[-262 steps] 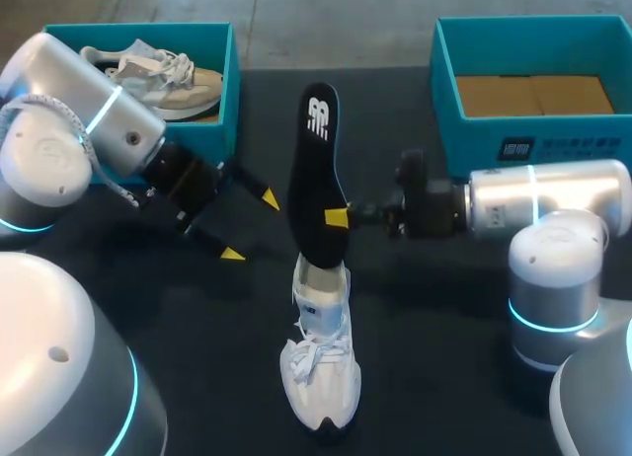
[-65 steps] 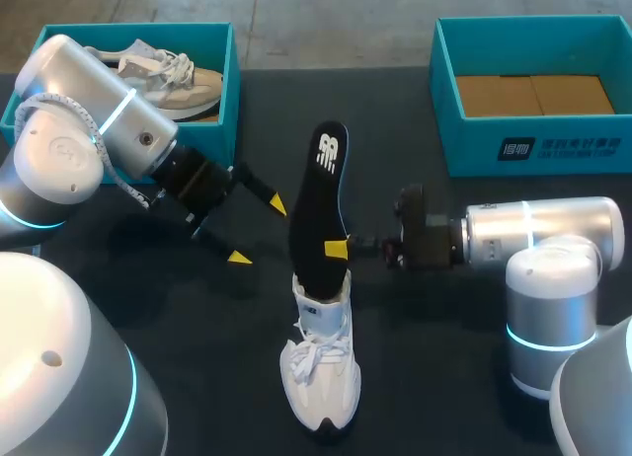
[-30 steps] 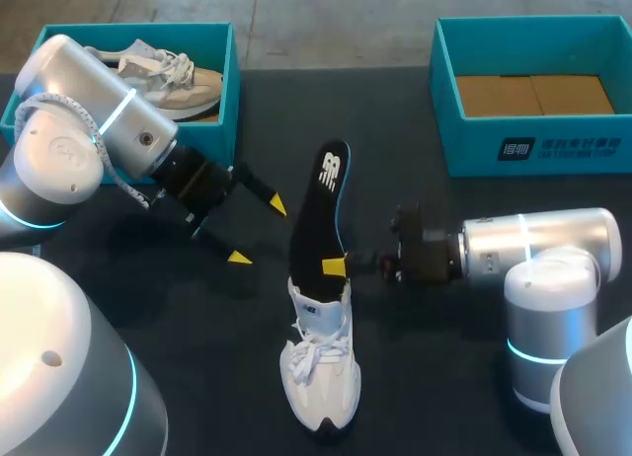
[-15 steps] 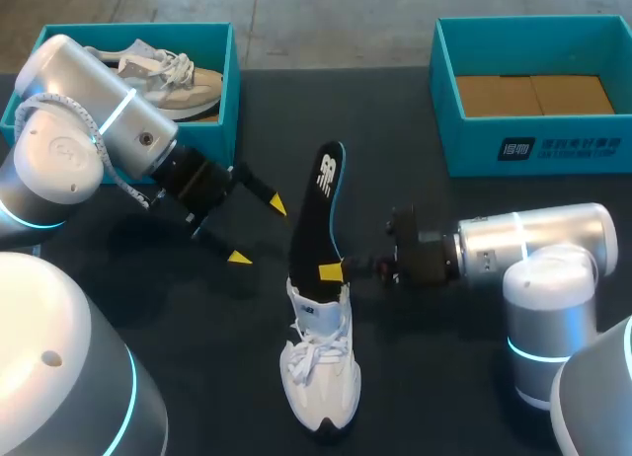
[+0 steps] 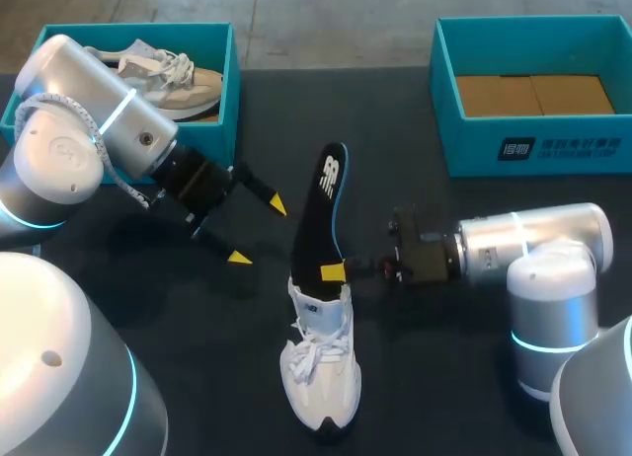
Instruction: Take the shoe out of the shoebox, open the shoe tongue, remove and reinsert the insole, then place the shoe into the shoebox
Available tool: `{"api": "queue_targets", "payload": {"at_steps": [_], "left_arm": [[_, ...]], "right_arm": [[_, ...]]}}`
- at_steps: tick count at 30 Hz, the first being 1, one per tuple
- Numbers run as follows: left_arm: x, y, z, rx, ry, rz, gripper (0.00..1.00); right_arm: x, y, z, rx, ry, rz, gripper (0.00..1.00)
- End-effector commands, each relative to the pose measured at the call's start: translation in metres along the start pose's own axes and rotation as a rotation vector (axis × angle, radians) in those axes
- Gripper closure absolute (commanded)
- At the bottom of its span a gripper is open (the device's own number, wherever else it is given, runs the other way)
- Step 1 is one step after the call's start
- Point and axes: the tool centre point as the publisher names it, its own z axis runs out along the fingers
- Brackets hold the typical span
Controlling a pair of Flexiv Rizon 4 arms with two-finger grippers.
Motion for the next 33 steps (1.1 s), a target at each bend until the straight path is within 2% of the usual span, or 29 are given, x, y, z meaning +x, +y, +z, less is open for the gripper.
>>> {"api": "queue_targets", "payload": {"at_steps": [1,10,23,33], "left_arm": [[-0.0002,0.0000,0.0003,-0.003,0.002,0.000,0.00],[-0.0002,0.0000,0.0003,-0.003,0.002,0.000,0.00],[-0.0002,0.0000,0.0003,-0.003,0.002,0.000,0.00],[-0.0002,0.0000,0.0003,-0.003,0.002,0.000,0.00]], "right_arm": [[-0.0029,-0.0008,0.0017,0.018,0.003,0.012,1.00],[-0.0003,-0.0062,0.0009,0.031,0.018,0.030,1.00],[0.0005,-0.0062,-0.0037,0.006,0.070,0.008,1.00],[-0.0020,-0.0028,-0.0058,0.034,0.118,0.001,1.00]]}}
